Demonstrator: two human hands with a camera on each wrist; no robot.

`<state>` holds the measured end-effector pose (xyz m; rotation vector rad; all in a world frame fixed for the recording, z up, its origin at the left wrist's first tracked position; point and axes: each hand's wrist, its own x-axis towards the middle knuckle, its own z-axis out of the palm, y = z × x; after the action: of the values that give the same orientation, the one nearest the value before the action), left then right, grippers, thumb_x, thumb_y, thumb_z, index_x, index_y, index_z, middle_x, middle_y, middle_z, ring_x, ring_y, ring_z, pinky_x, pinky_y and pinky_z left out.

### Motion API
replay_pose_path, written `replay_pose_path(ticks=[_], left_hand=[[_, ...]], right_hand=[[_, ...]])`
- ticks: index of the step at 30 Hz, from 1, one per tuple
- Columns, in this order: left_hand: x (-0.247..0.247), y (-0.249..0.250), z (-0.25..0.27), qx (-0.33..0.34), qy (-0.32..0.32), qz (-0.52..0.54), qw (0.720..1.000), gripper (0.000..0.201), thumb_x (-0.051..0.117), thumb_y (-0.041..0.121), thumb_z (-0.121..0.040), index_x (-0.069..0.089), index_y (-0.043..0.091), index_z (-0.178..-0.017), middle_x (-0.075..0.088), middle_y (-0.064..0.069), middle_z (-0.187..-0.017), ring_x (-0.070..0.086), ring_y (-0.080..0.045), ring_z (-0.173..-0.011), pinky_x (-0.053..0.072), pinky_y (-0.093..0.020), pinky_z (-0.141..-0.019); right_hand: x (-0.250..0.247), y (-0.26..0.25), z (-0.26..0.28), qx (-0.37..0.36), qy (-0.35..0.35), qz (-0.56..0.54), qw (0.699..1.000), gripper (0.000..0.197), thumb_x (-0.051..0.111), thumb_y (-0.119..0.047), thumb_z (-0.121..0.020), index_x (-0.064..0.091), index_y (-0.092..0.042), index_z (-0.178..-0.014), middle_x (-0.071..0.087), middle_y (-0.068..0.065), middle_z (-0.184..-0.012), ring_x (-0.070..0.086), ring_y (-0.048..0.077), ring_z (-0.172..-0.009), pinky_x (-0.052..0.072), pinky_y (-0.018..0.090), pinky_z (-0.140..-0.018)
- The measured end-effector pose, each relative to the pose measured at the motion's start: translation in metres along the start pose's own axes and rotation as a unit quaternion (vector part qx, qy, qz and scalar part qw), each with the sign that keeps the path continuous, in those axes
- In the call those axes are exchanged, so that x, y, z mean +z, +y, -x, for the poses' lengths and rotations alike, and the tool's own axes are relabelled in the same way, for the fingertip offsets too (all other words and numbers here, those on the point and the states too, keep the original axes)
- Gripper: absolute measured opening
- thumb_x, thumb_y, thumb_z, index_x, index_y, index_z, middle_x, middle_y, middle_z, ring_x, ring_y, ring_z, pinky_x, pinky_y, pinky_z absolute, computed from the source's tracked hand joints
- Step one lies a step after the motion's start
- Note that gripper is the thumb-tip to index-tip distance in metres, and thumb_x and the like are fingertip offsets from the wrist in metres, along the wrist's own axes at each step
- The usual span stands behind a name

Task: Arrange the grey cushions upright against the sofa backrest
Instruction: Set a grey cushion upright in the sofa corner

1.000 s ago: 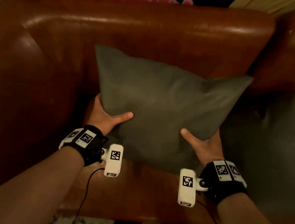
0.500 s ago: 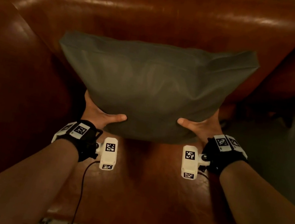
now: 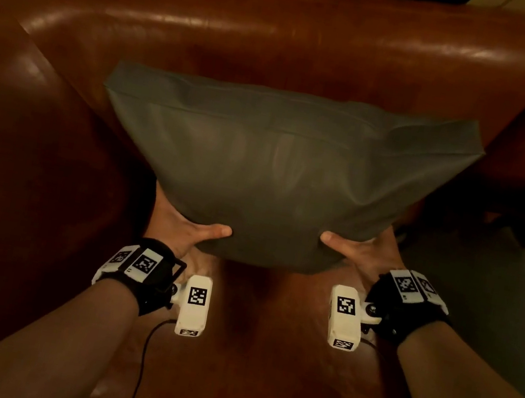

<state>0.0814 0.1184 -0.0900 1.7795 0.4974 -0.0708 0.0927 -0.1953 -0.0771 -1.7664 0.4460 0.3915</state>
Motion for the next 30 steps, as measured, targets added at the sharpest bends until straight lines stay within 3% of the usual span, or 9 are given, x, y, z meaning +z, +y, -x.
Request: replay_pose_path(ticks=[6,9,12,15,17,19,22,26,30], left_hand=[[-0.003,0.009,-0.007,0.031,0.024,-0.008,0.999,0.148,0.103,0.023,-0.037,0.014,0.02,-0.156,0.044,0.002,-0.151,0.049,-0.012,-0.138,0.04,-0.042,-0.118],[-0.003,0.021,0.006,0.074,0.047,-0.04,0.995,0.162,0.103,0.037,-0.029,0.007,0.022,-0.159,0.031,0.0,-0.161,0.036,-0.011,-0.148,0.032,-0.039,-0.123],[0.009,0.028,0.009,0.083,0.047,-0.065,0.993,0.166,0.101,0.05,-0.024,0.006,0.018,-0.157,0.029,-0.004,-0.16,0.035,-0.014,-0.148,0.03,-0.039,-0.124],[0.022,0.036,-0.001,0.063,0.056,-0.085,0.993,0.165,0.102,0.036,-0.029,0.004,0.011,-0.158,0.023,-0.006,-0.162,0.03,-0.014,-0.149,0.02,-0.02,-0.124],[0.026,0.039,-0.009,0.054,0.067,-0.096,0.992,0.162,0.103,0.027,-0.034,0.002,0.008,-0.159,0.019,-0.008,-0.163,0.028,-0.013,-0.149,0.013,0.005,-0.11],[0.028,0.04,-0.011,0.057,0.075,-0.101,0.99,0.161,0.103,0.027,-0.037,0.001,0.008,-0.159,0.017,-0.009,-0.164,0.027,-0.013,-0.149,0.01,0.011,-0.102],[0.026,0.04,0.001,0.037,0.078,-0.117,0.989,0.159,0.103,0.033,-0.039,0.002,0.01,-0.16,0.016,-0.007,-0.166,0.027,-0.013,-0.15,0.015,-0.003,-0.111],[0.017,0.029,0.032,0.02,0.084,-0.146,0.985,0.162,0.092,0.068,-0.028,0.003,0.031,-0.158,0.018,-0.001,-0.167,0.029,-0.017,-0.151,0.025,-0.033,-0.123],[0.026,0.023,0.044,0.002,0.069,-0.141,0.988,0.165,0.102,0.04,-0.035,-0.005,0.023,-0.16,0.011,-0.007,-0.168,0.019,-0.02,-0.155,0.024,-0.041,-0.126]], right_hand=[[0.007,-0.013,0.0,-0.056,0.066,0.023,0.996,0.136,0.099,-0.038,-0.048,0.021,-0.021,-0.158,0.043,-0.004,-0.155,0.044,0.012,-0.143,0.033,0.034,-0.122],[0.013,-0.021,0.026,-0.092,0.107,0.012,0.99,0.151,0.1,-0.031,-0.047,0.002,-0.026,-0.162,0.022,-0.008,-0.166,0.026,0.006,-0.153,0.025,0.028,-0.125],[0.033,-0.027,0.026,-0.085,0.146,0.074,0.983,0.161,0.098,-0.048,-0.036,0.003,-0.01,-0.161,0.014,0.005,-0.167,0.02,0.016,-0.155,0.01,0.015,-0.125],[0.046,-0.04,0.008,-0.038,0.142,0.112,0.983,0.159,0.101,-0.039,-0.045,-0.003,-0.005,-0.161,0.0,0.009,-0.169,0.007,0.017,-0.156,-0.007,-0.004,-0.108],[0.046,-0.045,0.0,-0.03,0.15,0.115,0.982,0.158,0.1,-0.041,-0.049,-0.005,-0.007,-0.161,-0.006,0.008,-0.169,0.002,0.019,-0.158,0.001,0.013,-0.122],[0.045,-0.048,-0.002,-0.026,0.168,0.126,0.977,0.158,0.099,-0.045,-0.049,-0.005,-0.008,-0.161,-0.006,0.01,-0.169,0.003,0.024,-0.158,0.01,0.031,-0.129],[0.047,-0.043,0.009,-0.015,0.178,0.132,0.975,0.157,0.098,-0.048,-0.048,-0.004,-0.01,-0.162,-0.006,0.01,-0.17,0.002,0.025,-0.158,0.014,0.036,-0.129],[0.049,-0.025,0.039,-0.004,0.173,0.104,0.979,0.157,0.099,-0.043,-0.048,-0.004,-0.017,-0.163,-0.011,0.007,-0.171,-0.001,0.017,-0.158,0.008,0.02,-0.122],[0.062,-0.013,0.053,0.011,0.147,0.106,0.983,0.161,0.101,-0.035,-0.047,-0.011,-0.019,-0.162,-0.016,0.005,-0.17,0.003,0.018,-0.159,0.012,0.019,-0.121]])
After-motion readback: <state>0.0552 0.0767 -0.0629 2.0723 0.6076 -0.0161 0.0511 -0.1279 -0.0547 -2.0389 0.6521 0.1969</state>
